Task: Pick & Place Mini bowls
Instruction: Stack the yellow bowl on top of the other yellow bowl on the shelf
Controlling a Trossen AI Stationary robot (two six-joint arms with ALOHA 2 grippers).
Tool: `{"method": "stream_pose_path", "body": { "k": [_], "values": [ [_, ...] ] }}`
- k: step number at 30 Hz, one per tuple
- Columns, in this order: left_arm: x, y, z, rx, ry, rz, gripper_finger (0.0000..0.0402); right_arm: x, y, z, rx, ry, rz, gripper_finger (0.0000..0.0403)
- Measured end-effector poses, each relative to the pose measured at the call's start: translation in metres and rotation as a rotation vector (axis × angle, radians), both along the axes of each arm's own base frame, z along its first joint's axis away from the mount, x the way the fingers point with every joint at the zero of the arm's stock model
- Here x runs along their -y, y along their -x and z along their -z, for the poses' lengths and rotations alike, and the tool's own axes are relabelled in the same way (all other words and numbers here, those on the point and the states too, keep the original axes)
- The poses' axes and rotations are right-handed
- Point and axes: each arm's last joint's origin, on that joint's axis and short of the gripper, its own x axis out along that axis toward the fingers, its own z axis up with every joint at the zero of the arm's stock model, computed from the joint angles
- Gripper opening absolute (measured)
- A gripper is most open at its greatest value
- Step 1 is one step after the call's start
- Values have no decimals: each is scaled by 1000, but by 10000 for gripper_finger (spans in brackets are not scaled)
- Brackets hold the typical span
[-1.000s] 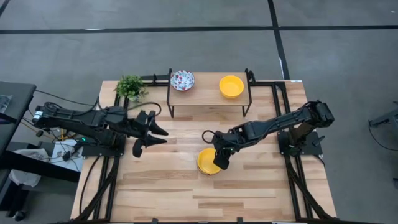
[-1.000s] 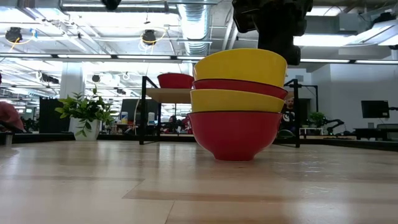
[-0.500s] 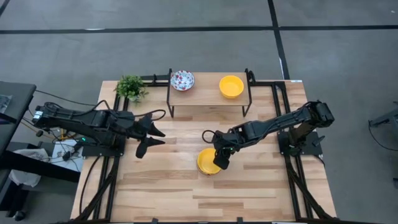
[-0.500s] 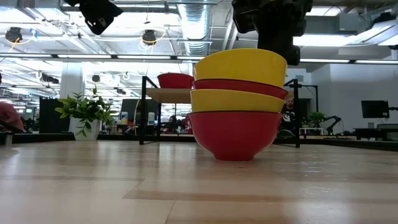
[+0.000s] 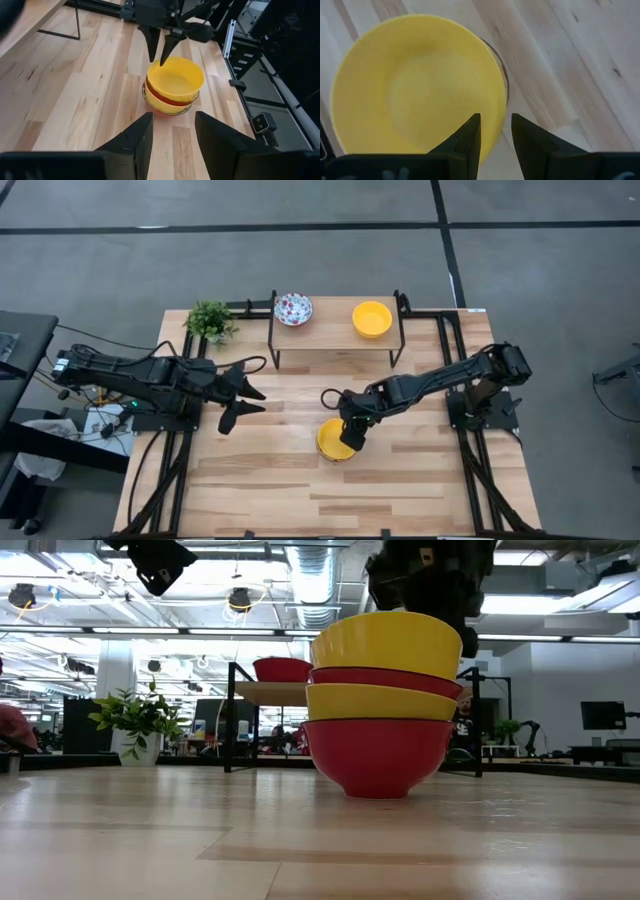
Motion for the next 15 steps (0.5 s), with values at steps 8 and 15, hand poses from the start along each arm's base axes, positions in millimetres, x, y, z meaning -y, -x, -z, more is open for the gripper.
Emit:
{"method": "stream_pose_path", "body": {
  "k": [8, 15],
  "values": [
    [0, 0, 0, 1, 0, 0, 145, 0, -3, 4, -2, -6, 13, 89],
    [0, 0, 0, 1, 0, 1, 145, 0, -4, 7, -18, -12, 11, 15]
  ]
}}
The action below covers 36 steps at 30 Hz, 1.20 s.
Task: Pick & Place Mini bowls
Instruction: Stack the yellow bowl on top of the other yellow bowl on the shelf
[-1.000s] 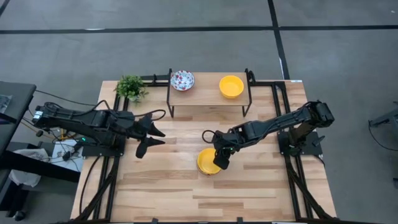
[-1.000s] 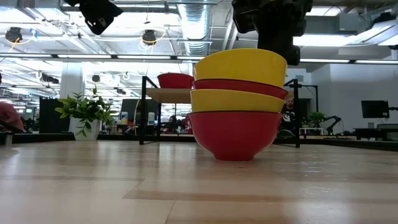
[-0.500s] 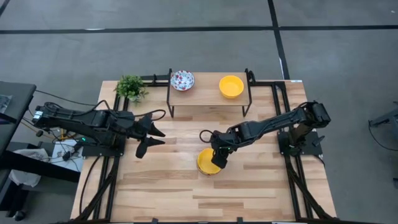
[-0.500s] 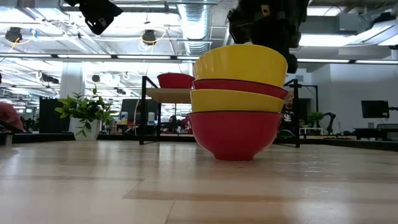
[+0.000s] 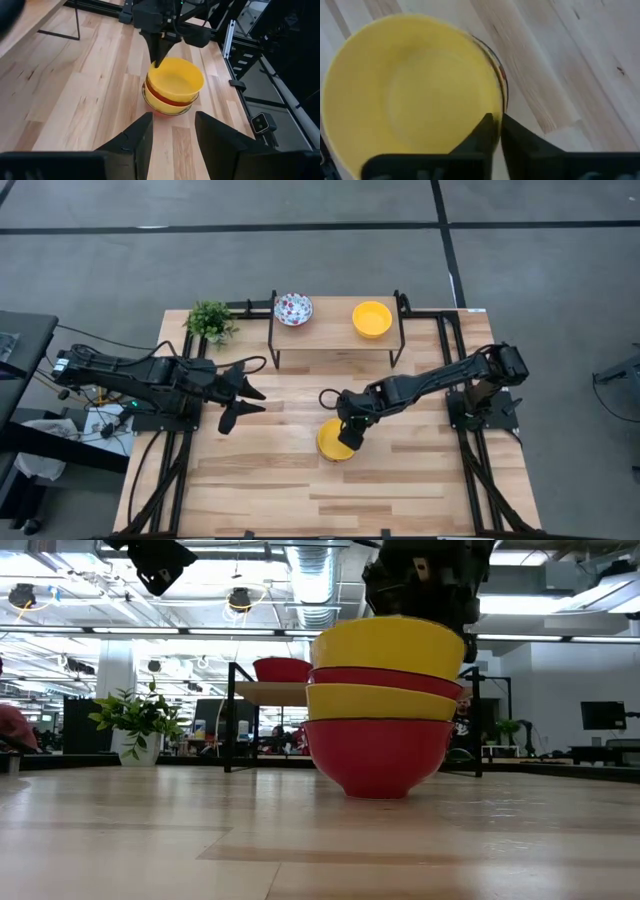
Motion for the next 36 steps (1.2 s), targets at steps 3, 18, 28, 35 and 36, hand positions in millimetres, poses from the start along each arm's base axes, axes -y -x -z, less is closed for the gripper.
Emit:
{"method": "stream_pose_path", "body": {
  "k": [3, 18, 28, 35, 36],
  "values": [
    [0, 0, 0, 0, 0, 0, 145, 0, 0, -1, 1, -13, 2, 10],
    [0, 0, 0, 0, 0, -1, 145, -1, 0, -1, -2, -47, -5, 3],
    [0, 0, 0, 0, 3, -2, 145, 6, -9, -17, 48, -49, -7, 1],
    [0, 0, 0, -1, 4, -2, 145, 13, -11, -28, 43, -36, -13, 1],
    [0, 0, 0, -1, 4, -2, 145, 13, -11, -30, 41, -36, -13, 1]
  ]
}}
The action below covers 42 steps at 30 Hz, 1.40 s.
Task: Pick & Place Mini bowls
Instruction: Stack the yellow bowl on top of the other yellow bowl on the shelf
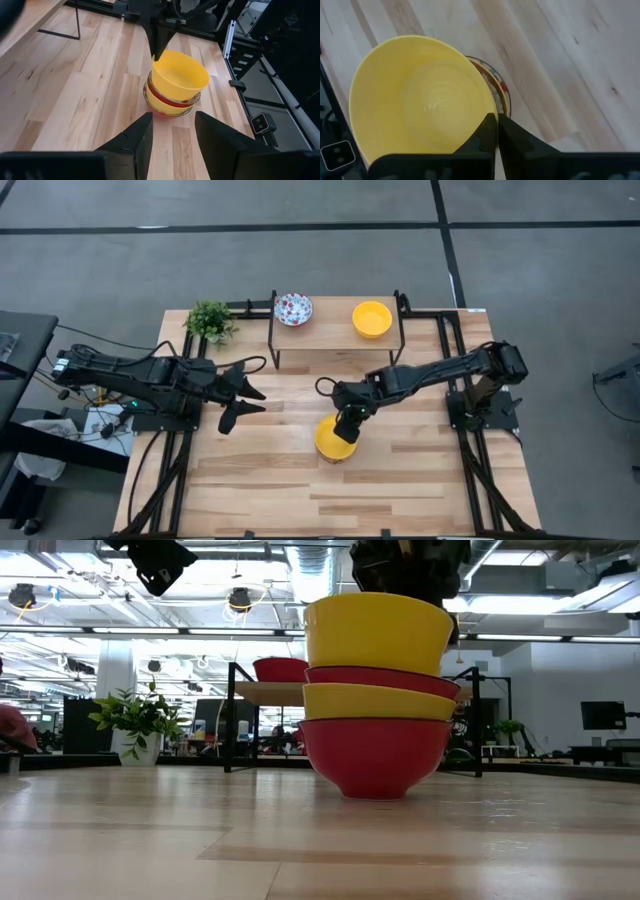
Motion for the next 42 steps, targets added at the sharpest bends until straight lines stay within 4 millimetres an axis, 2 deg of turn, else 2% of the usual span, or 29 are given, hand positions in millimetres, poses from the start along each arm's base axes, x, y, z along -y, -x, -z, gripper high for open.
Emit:
{"method": "stream_pose_path", "body": {
  "k": [13, 20, 29, 33, 37, 42],
  "values": [
    [0, 0, 0, 0, 0, 0, 145, 2, -3, -17, 20, 16, -24, 0],
    [0, 0, 0, 0, 0, 0, 145, 16, -3, -48, 16, 46, -43, 0],
    [0, 0, 0, -1, 3, -2, 145, 35, 1, -108, 99, 73, -44, 0],
    [0, 0, 0, -1, 4, -2, 145, 38, 2, -128, 162, 81, -49, 0],
    [0, 0, 0, -1, 4, -2, 145, 38, 3, -135, 182, 88, -60, 0],
    [0, 0, 0, -1, 3, -2, 145, 38, 5, -134, 158, 89, -63, 0]
  ]
}}
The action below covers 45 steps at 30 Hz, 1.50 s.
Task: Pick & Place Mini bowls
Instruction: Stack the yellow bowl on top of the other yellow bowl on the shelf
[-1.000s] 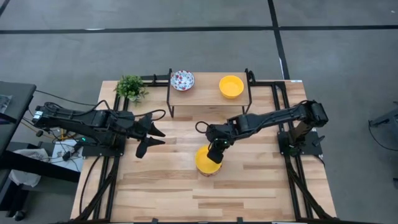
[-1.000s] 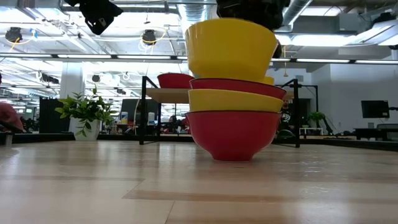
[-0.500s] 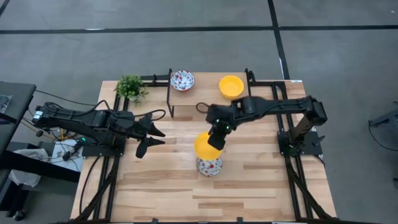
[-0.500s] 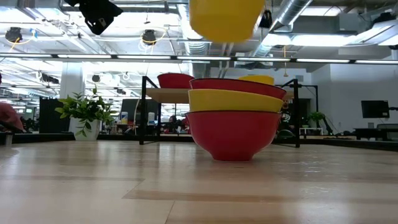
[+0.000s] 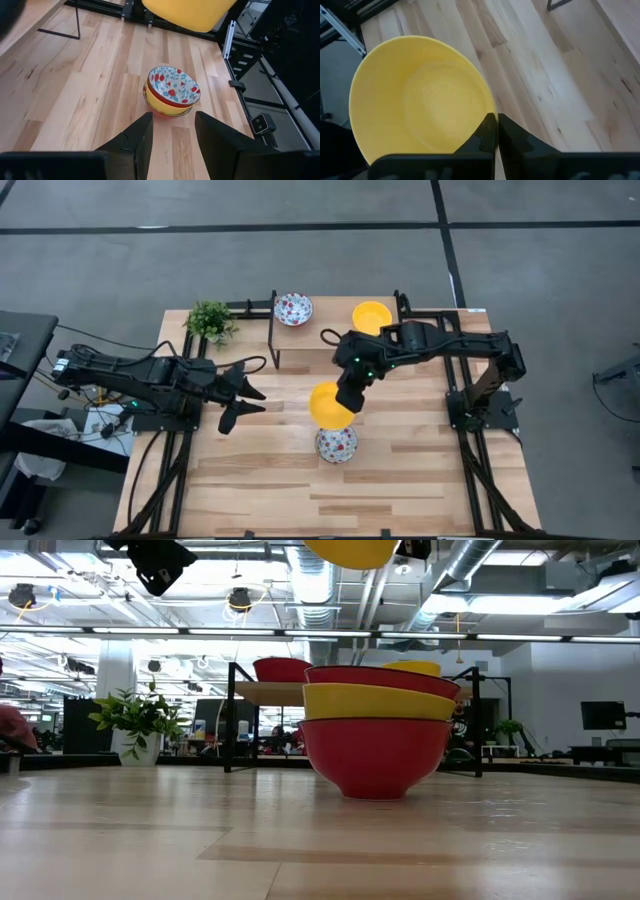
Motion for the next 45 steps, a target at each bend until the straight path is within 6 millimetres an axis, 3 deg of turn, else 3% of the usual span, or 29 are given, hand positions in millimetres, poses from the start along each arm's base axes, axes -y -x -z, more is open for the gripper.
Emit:
{"method": "stream_pose_path", "body": {
  "k": [15, 28, 45],
  "values": [
    [0, -1, -2, 18, 1, 1, 145, -1, -2, -1, 25, 32, -53, 0],
    [2, -9, -31, 344, -32, 27, 145, -9, -14, -12, 209, 79, -136, 0],
    [2, -9, -31, 346, -26, 25, 145, -15, -15, -17, 250, 101, -181, 0]
  ]
}}
